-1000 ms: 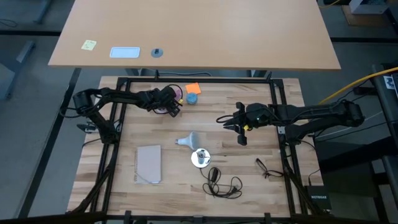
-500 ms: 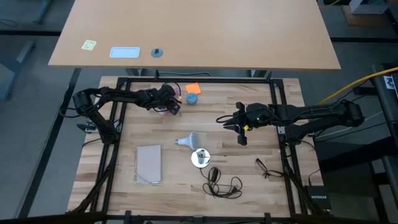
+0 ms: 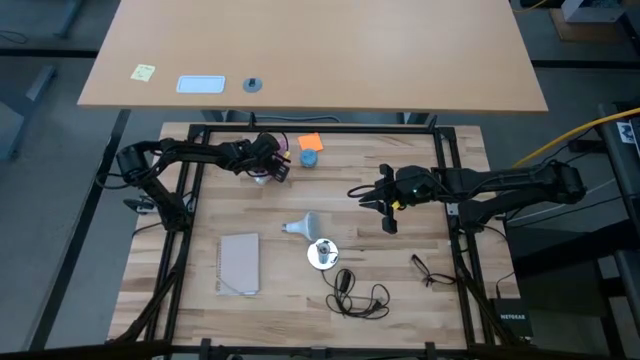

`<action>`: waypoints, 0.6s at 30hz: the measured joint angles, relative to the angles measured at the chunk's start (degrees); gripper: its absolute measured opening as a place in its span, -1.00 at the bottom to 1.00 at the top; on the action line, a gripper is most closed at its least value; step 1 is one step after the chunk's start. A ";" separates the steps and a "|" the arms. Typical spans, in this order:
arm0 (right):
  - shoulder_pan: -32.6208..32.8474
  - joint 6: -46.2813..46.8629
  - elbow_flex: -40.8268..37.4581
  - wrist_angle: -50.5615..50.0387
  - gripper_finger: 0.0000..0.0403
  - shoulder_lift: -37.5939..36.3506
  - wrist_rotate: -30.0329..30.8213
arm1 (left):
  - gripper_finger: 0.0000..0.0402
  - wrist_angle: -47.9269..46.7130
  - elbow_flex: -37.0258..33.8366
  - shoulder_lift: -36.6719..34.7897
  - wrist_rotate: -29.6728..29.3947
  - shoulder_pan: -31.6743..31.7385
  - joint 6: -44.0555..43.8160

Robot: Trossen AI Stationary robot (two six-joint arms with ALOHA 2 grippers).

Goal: Screw lightbulb
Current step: Move the pink stapler to the top left of the table

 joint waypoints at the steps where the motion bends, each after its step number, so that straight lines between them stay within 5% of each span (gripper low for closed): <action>1: 0.00 0.00 0.00 -0.01 -0.75 0.00 0.00 | -0.06 -0.04 0.00 0.00 -0.02 0.00 0.54; 9: 0.02 0.00 0.01 0.00 -0.75 0.00 -0.02 | 0.27 -0.52 -0.20 0.13 -0.33 -0.83 4.61; 18: 0.00 0.00 0.00 -0.01 -0.75 0.00 -0.03 | 0.31 -0.87 -0.20 -0.69 0.29 -0.83 1.64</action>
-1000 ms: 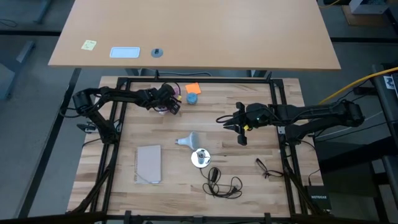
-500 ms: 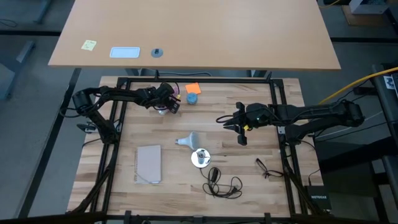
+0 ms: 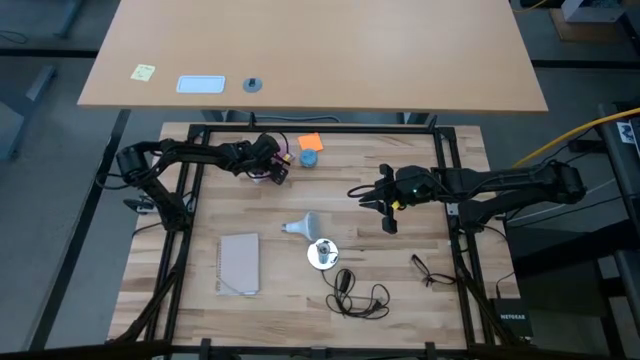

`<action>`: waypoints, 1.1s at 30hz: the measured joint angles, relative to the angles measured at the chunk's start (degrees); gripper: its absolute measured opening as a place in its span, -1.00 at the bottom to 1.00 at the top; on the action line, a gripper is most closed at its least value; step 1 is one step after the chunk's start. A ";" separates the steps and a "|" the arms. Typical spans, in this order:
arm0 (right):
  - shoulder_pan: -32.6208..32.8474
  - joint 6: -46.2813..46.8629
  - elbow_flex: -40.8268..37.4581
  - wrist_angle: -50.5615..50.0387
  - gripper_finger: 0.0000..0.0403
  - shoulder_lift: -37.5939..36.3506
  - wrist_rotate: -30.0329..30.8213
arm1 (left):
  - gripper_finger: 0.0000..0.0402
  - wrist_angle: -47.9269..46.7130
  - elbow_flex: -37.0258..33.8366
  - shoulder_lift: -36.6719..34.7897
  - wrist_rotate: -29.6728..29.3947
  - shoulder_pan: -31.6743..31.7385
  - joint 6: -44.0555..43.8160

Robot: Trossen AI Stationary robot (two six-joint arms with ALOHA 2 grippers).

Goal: Screw lightbulb
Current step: Move the pink stapler to the top left of the table, then move the brown notebook to the top left of the table

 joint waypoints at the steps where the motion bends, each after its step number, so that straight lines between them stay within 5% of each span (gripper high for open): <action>1: 0.01 0.00 0.02 0.01 -0.75 0.00 0.01 | 0.31 0.00 0.00 -0.45 0.02 0.00 0.02; 12: 0.02 0.00 0.00 -0.01 -0.75 0.00 0.01 | 0.31 -0.91 0.07 -14.33 0.46 -0.27 -0.21; 18: 0.02 0.00 0.00 -0.01 -0.75 0.00 0.00 | 0.31 -6.03 0.09 -24.58 9.00 -2.64 -5.25; 25: 0.02 0.00 -0.01 -0.05 -0.75 0.00 -0.01 | 0.31 -13.51 0.09 -32.38 20.48 -10.29 -12.36; 33: 0.01 0.00 0.00 -0.08 -0.75 0.00 0.01 | 0.31 -21.27 0.09 -33.56 21.40 -23.25 -17.43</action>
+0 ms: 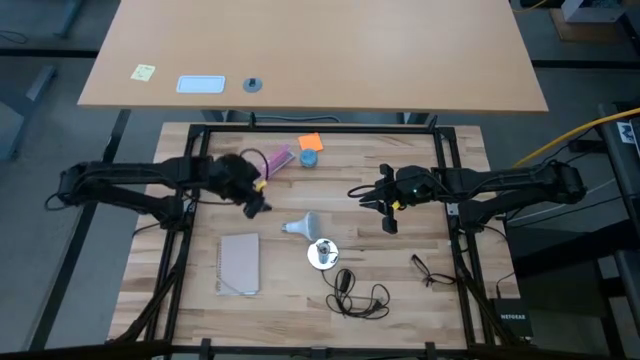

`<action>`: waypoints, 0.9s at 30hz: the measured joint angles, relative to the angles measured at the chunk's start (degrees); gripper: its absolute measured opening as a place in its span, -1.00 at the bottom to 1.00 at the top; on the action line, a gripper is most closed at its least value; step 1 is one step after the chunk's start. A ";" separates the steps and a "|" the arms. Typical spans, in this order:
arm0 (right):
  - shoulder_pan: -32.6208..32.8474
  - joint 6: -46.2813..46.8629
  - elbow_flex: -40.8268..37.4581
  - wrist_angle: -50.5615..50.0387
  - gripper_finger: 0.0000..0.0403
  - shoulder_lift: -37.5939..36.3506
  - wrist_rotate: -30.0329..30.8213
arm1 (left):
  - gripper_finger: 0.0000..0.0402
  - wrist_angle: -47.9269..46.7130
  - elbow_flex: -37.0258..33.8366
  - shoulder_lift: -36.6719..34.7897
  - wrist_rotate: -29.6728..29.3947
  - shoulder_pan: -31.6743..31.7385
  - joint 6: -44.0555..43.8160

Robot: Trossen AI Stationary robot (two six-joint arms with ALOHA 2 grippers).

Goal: Screw lightbulb
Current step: Move the brown notebook to the top left of the table

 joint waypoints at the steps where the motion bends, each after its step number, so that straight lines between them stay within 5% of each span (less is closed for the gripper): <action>1: -0.01 0.00 -0.01 0.02 -0.75 0.00 -0.01 | 0.31 -0.58 0.00 0.21 0.01 -1.56 -1.30; 11: 0.01 0.14 -0.01 -0.06 -0.75 0.00 -0.02 | 0.31 -1.32 0.00 3.40 -0.95 -14.48 -14.32; 27: 0.01 0.20 -0.01 -0.13 -0.75 0.00 0.13 | 0.31 -1.33 0.00 18.69 -0.35 -30.31 -22.28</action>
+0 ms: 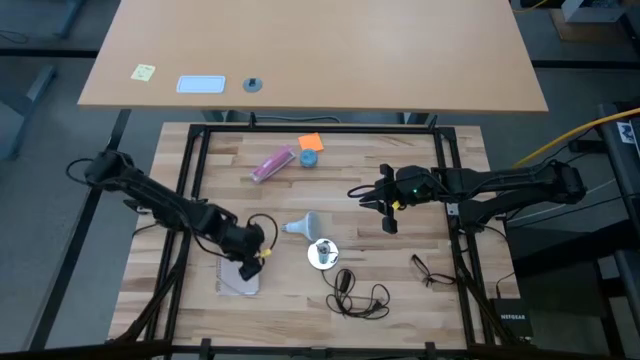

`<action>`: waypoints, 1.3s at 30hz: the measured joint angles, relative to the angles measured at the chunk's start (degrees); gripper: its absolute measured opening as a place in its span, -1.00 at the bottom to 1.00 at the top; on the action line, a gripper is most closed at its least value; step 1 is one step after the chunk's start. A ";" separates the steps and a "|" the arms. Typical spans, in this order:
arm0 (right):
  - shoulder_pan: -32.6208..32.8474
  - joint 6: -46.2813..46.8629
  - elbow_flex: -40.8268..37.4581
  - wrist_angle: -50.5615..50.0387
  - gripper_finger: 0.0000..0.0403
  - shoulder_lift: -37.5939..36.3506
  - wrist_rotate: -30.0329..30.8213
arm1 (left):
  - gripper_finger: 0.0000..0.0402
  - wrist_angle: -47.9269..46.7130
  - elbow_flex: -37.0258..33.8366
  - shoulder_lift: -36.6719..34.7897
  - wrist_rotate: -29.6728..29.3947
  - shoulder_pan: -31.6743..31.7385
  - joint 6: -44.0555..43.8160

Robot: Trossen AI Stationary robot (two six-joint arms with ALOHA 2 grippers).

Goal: Screw lightbulb
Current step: Move the brown notebook to the top left of the table

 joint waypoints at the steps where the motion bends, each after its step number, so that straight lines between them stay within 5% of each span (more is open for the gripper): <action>1: -0.02 0.02 0.00 0.00 -0.75 0.00 0.00 | 0.31 0.00 0.00 0.95 0.02 -0.55 -0.68; 15: -0.01 0.01 0.00 0.00 -0.75 0.00 0.04 | 0.31 -4.61 0.26 10.73 -2.07 -2.56 -1.55; 23: -0.02 0.00 0.00 0.02 -0.75 0.00 1.12 | 0.31 -15.80 0.17 11.23 -14.98 -1.00 -4.15; 32: -0.01 0.00 0.00 0.02 -0.75 0.00 2.49 | 0.31 -19.64 -0.24 11.60 -37.26 6.80 3.38; 39: -0.02 0.00 0.00 0.02 -0.75 0.00 2.49 | 0.31 -19.26 -0.81 11.59 -42.47 16.63 11.12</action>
